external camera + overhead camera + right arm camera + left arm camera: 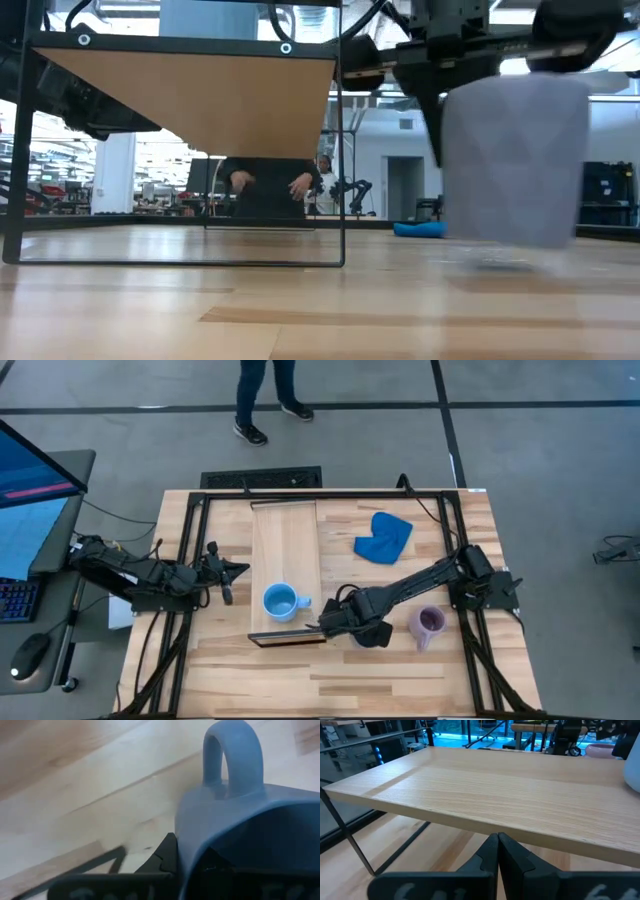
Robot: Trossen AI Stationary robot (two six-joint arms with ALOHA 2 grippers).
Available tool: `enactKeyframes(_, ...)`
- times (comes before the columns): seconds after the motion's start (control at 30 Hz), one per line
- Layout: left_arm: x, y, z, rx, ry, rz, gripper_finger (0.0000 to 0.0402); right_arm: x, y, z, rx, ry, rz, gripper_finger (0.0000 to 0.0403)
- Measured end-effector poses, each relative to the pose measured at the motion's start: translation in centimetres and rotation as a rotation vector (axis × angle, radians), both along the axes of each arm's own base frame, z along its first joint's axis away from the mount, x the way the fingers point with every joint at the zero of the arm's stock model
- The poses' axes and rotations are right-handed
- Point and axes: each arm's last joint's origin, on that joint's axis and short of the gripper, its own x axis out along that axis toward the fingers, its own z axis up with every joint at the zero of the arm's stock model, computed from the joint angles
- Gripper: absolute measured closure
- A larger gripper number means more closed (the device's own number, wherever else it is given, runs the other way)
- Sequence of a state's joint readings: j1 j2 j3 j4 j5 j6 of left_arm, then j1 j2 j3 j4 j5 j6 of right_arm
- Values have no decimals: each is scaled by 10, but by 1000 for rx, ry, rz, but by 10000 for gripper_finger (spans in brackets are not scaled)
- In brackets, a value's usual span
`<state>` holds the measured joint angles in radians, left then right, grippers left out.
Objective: Stack small to large cups/mugs on shelf
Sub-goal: Put the blue mug on the shelf
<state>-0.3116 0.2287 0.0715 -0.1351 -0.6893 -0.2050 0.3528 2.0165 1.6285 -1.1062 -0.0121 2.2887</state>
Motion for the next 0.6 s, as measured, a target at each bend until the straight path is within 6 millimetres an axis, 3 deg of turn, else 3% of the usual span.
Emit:
enactKeyframes(0.1,0,0,0,0,0,0,401,4,0,-8,-29,-75,5,377)
enactKeyframes(0.47,0,0,0,-2,1,-3,401,2,3,-9,3,-60,8,377)
enactKeyframes(0.6,0,0,0,-2,1,-3,401,2,3,-9,3,-59,13,345)
